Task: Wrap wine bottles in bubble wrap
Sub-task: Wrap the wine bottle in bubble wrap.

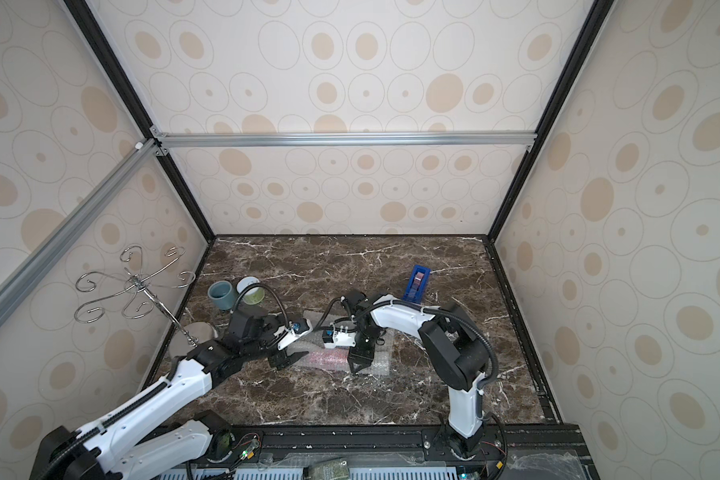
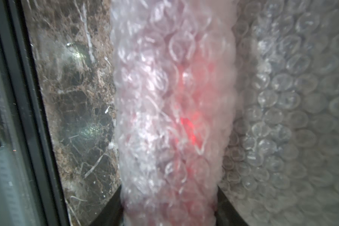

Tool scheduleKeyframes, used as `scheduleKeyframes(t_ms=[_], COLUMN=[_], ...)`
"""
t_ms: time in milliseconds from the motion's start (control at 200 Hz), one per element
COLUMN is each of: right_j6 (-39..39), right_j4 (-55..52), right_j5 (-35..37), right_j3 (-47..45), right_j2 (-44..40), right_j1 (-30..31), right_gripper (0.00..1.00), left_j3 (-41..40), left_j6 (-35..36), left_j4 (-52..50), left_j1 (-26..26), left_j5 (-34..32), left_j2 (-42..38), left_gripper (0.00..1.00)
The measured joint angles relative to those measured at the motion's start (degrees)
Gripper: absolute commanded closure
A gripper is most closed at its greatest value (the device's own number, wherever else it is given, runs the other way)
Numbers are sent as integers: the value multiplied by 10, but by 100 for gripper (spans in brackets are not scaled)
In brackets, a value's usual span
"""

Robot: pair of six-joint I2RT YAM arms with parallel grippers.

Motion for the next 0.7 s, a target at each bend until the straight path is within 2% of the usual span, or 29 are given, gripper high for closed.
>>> scheduleKeyframes(t_ms=[190, 435, 580, 695], right_j6=[4, 4, 4, 4], right_j4=[-72, -120, -137, -142], right_j5=[-57, -85, -88, -88], right_j3=[63, 101, 117, 121], right_j2=[59, 95, 106, 109], right_j1=[-33, -42, -42, -42], right_gripper=[87, 87, 85, 85], left_j3=[-49, -58, -53, -46], left_j6=[47, 108, 143, 164], left_j4=[42, 116, 152, 178], left_j1=[-58, -173, -195, -197], left_j5=[-2, -68, -93, -106], left_j2=[-21, 47, 116, 162], left_gripper=[17, 21, 29, 29])
